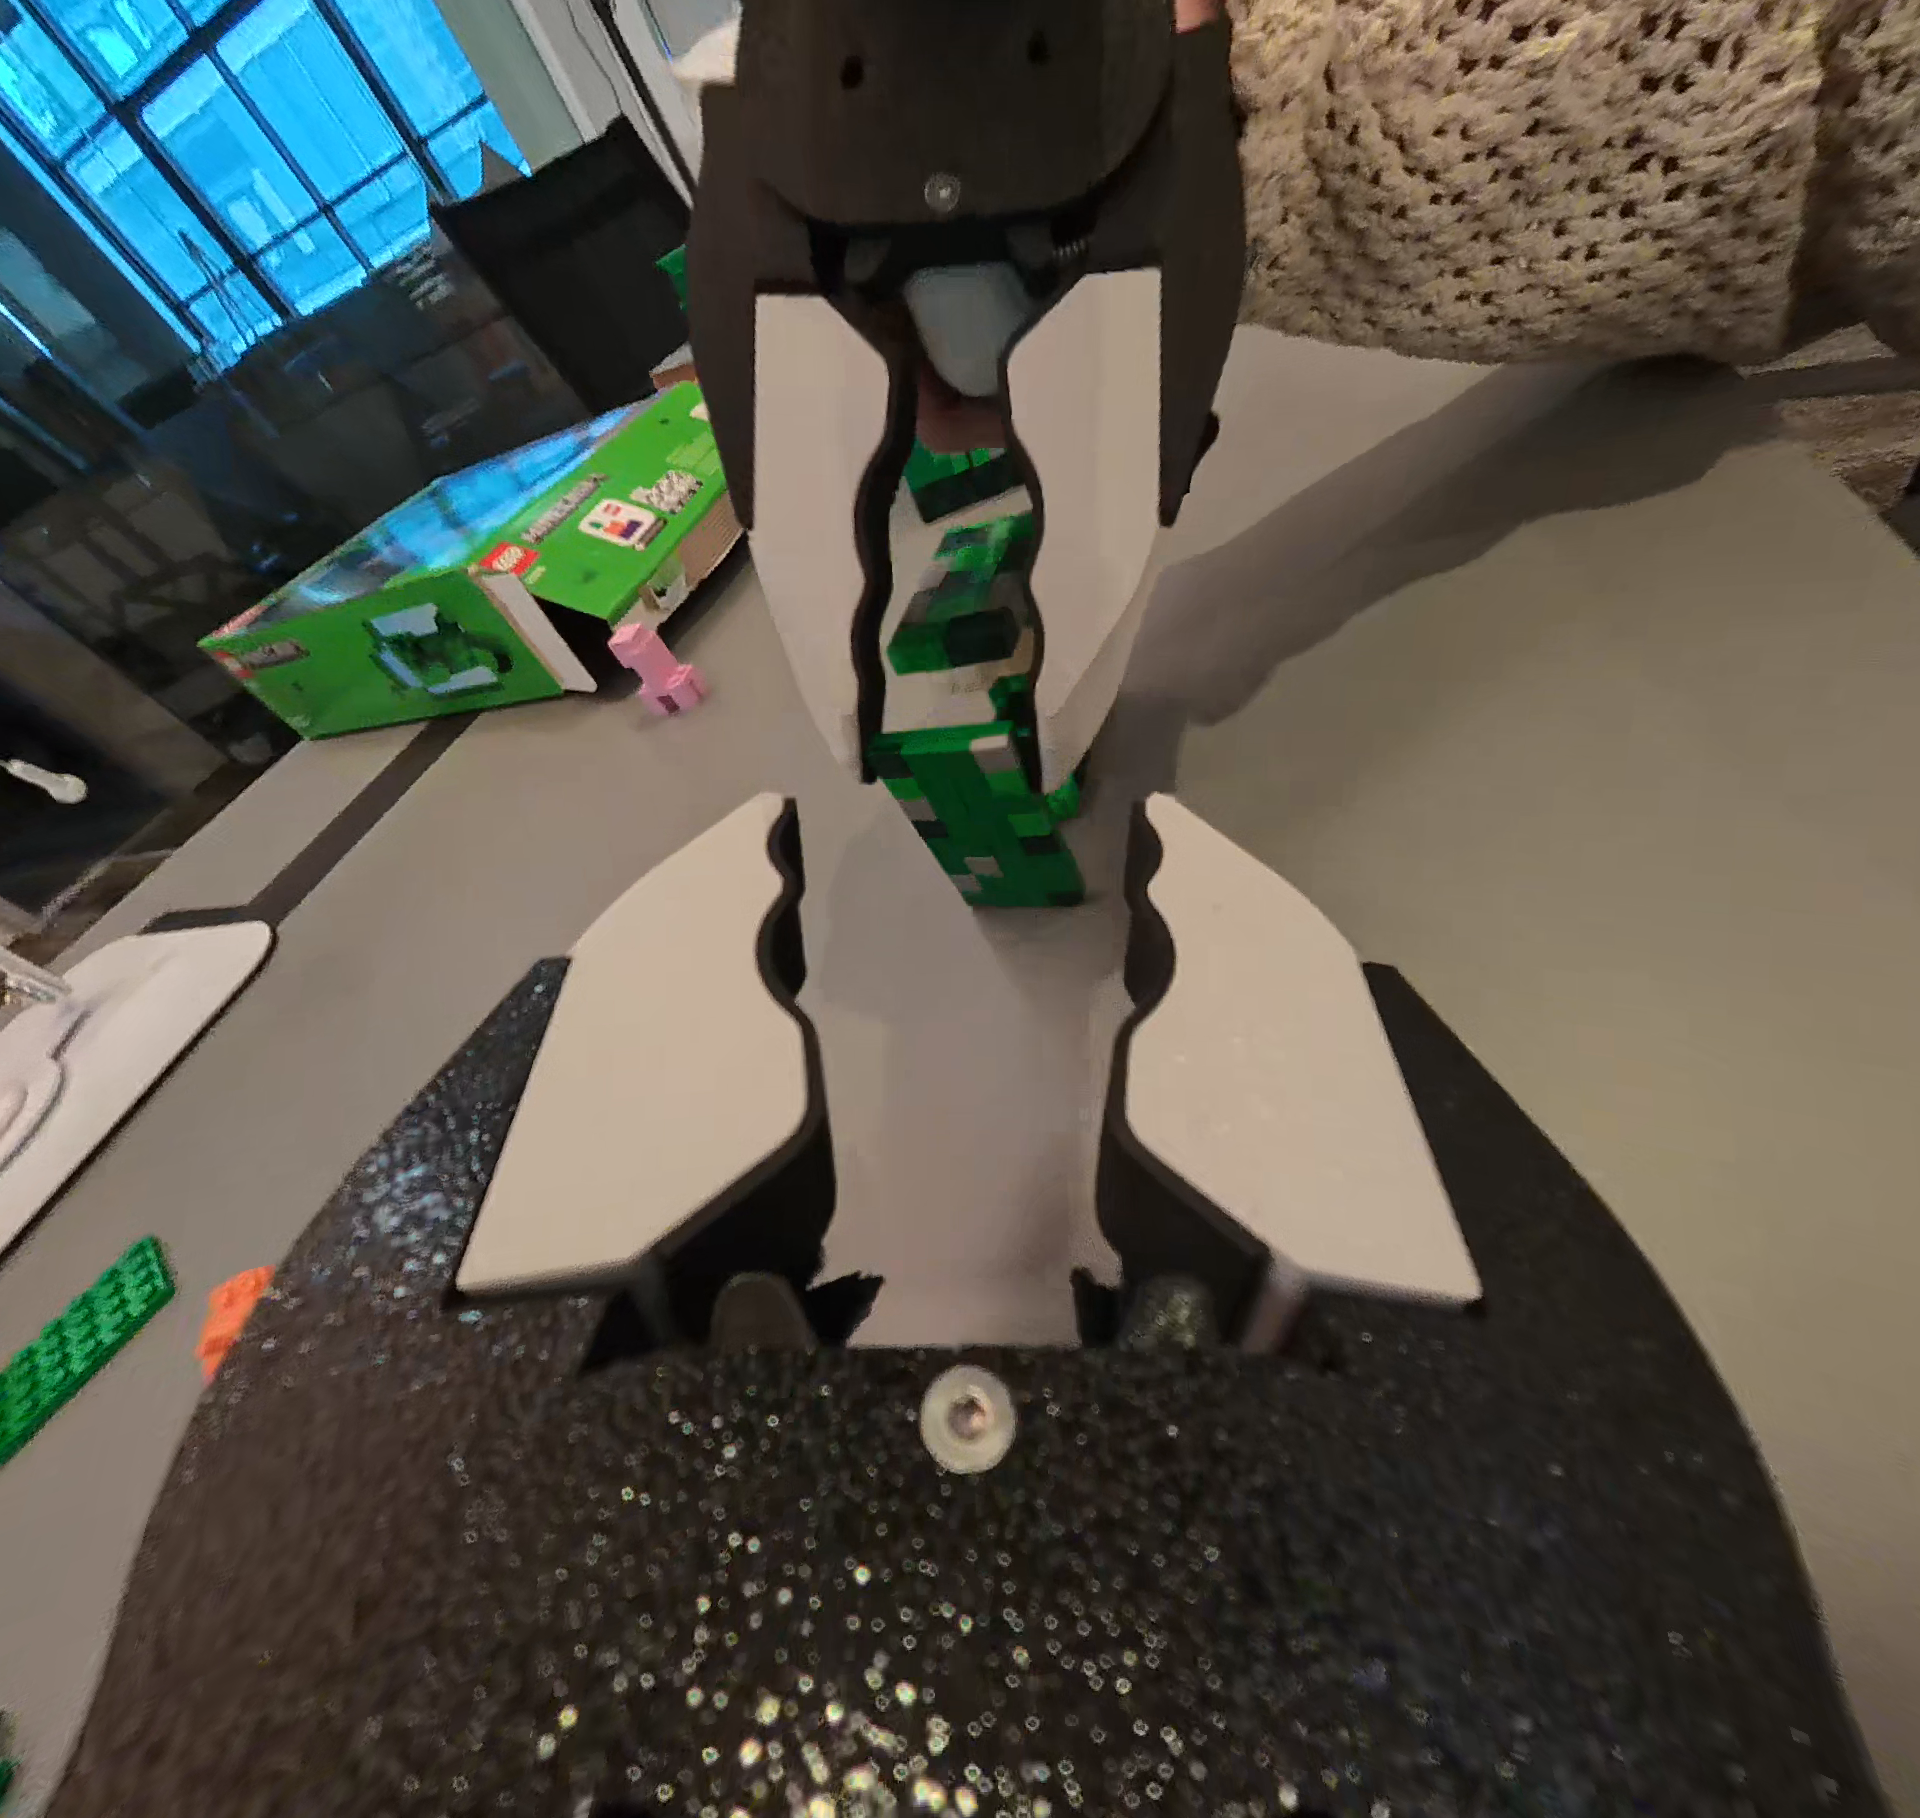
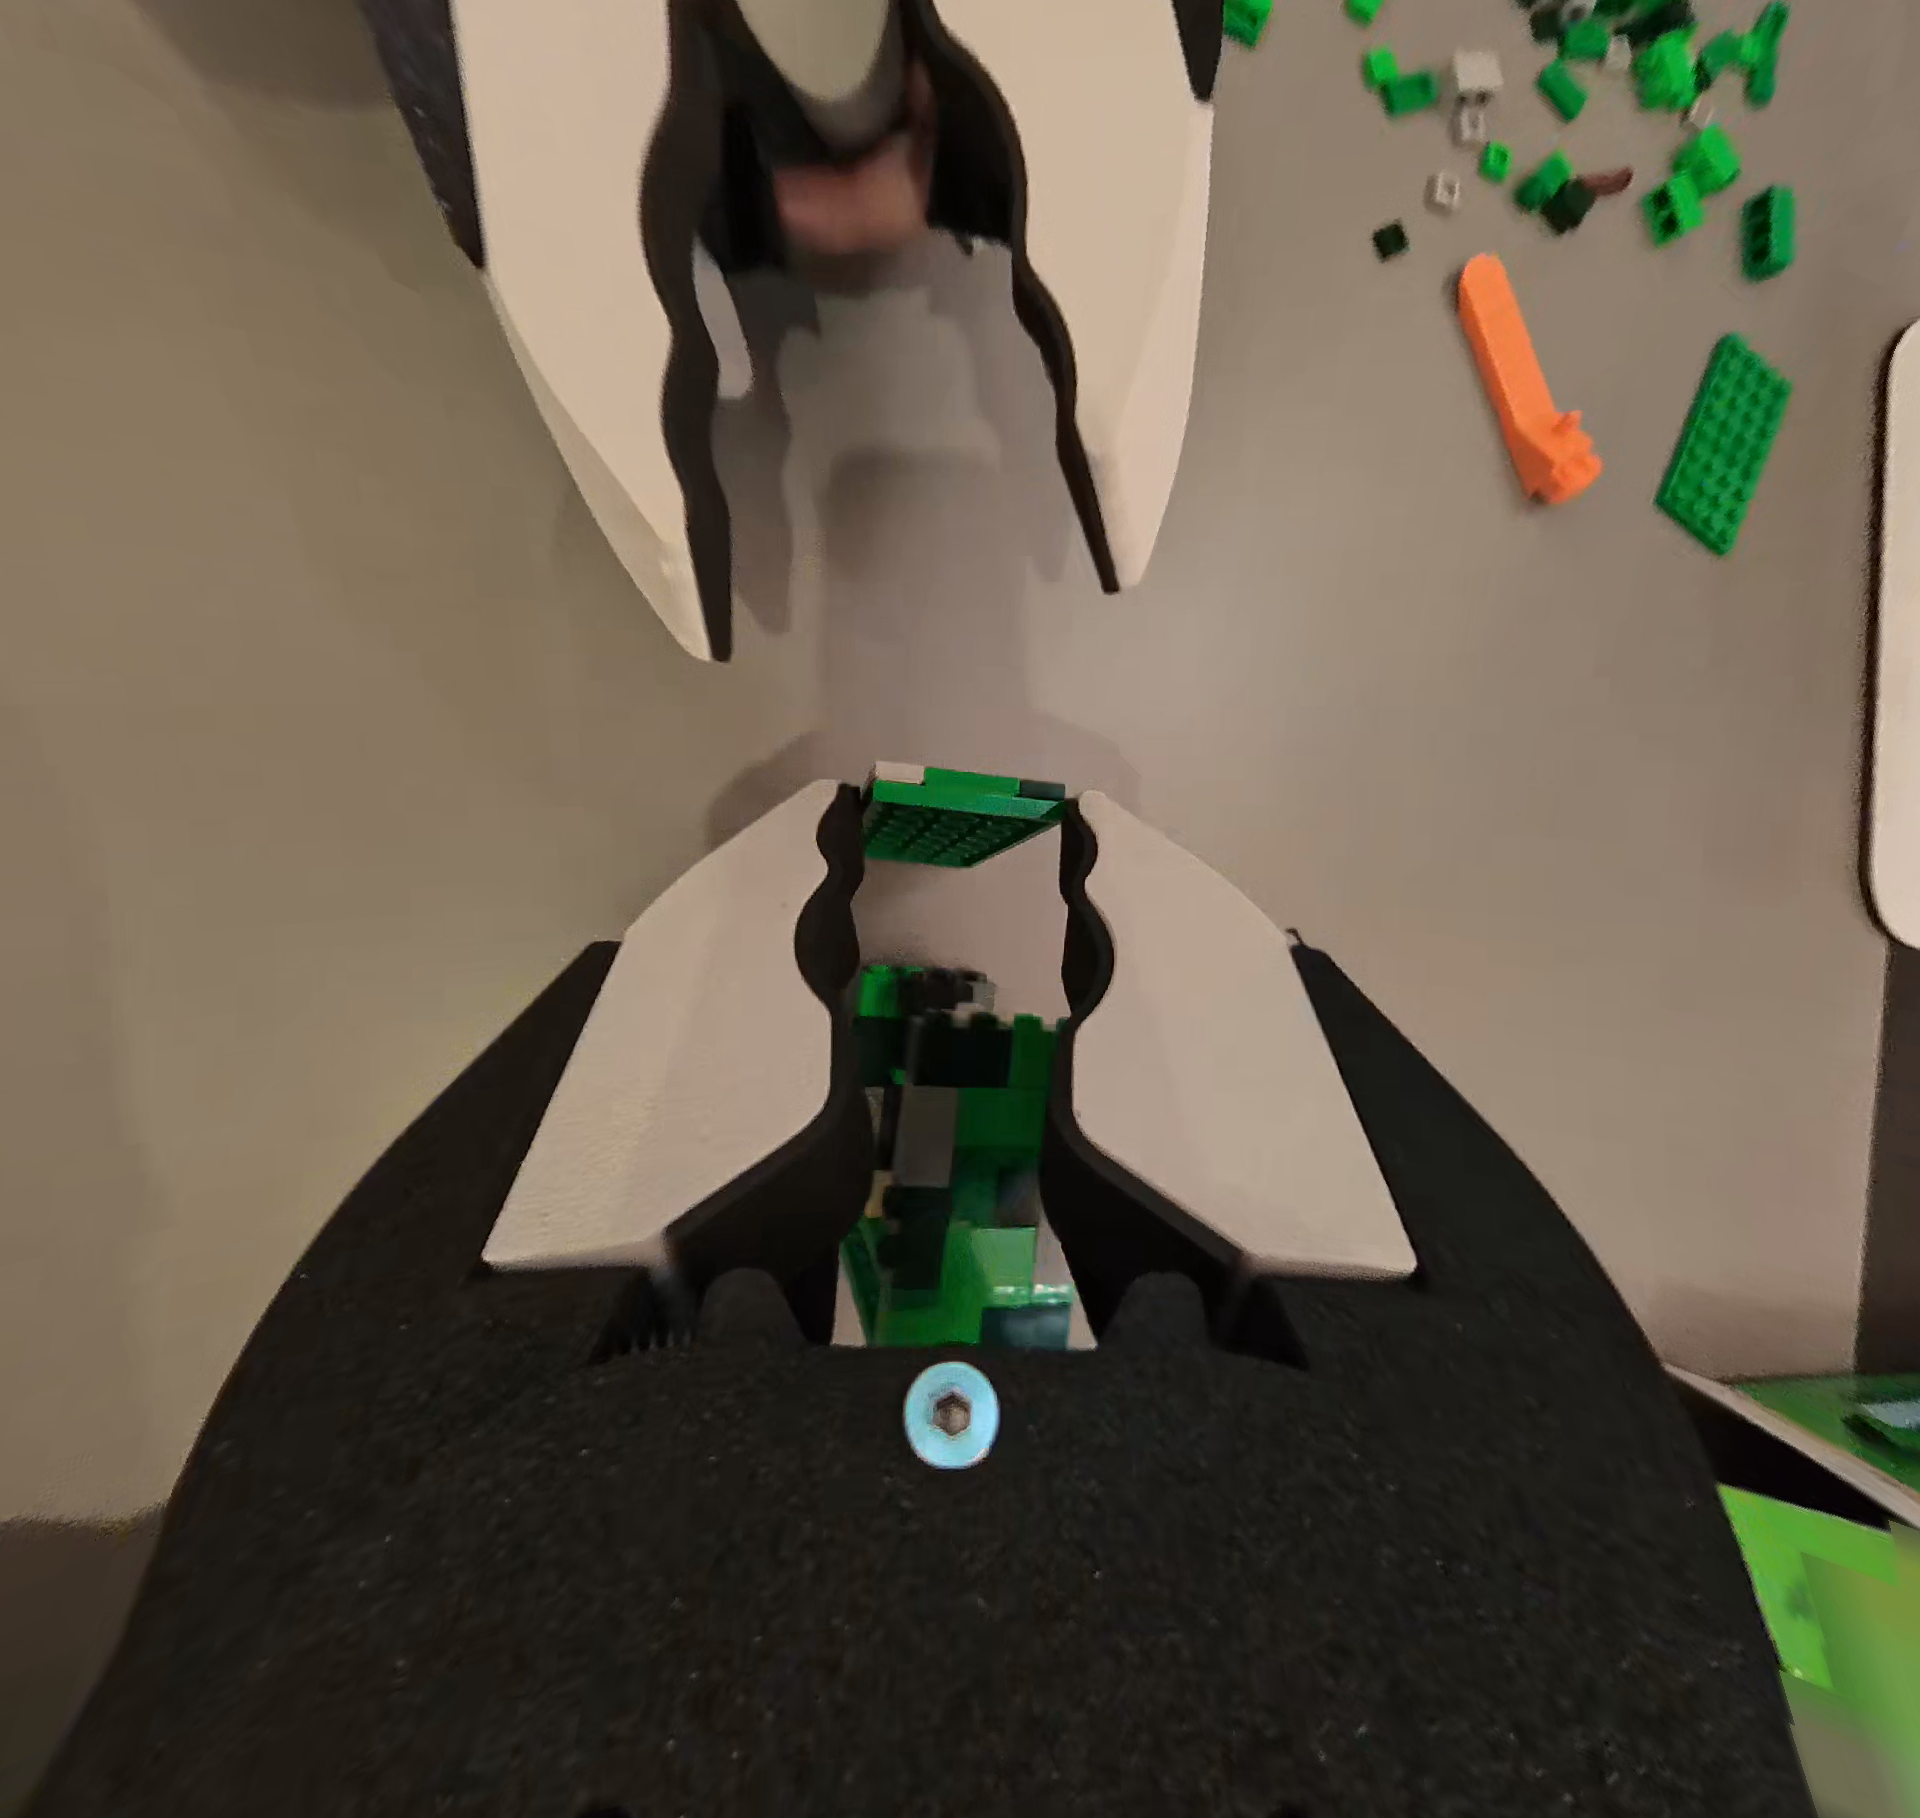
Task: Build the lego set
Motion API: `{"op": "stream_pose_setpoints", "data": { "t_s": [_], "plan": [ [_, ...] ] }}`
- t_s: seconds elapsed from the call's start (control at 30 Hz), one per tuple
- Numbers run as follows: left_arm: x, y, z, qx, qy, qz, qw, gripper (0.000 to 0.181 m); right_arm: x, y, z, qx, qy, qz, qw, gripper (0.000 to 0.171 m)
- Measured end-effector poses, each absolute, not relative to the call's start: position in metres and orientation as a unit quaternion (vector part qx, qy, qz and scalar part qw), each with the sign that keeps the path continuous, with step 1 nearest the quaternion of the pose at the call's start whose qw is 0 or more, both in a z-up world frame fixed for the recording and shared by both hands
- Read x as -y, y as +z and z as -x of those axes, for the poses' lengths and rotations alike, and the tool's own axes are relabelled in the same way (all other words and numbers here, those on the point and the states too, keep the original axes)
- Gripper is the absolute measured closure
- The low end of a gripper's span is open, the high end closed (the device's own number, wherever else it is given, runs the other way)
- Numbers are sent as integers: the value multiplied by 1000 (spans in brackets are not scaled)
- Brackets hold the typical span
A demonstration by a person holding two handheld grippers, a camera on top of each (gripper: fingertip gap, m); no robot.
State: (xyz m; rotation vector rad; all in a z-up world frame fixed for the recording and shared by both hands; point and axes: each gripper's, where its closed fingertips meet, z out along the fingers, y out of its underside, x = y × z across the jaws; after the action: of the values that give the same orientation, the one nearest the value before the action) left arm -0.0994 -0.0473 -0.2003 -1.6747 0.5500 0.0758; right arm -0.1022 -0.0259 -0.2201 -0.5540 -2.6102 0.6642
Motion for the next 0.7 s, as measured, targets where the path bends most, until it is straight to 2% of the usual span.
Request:
{"op": "stream_pose_setpoints", "data": {
  "t_s": [0.27,0.7],
  "plan": [
    [29,-216,102,-219,-24,785,579,118,18,-221,105,930,243,209,181,135],
    [6,-233,101,-250,-41,812,526,138,16,-221,104,926,262,210,171,135]
  ]
}}
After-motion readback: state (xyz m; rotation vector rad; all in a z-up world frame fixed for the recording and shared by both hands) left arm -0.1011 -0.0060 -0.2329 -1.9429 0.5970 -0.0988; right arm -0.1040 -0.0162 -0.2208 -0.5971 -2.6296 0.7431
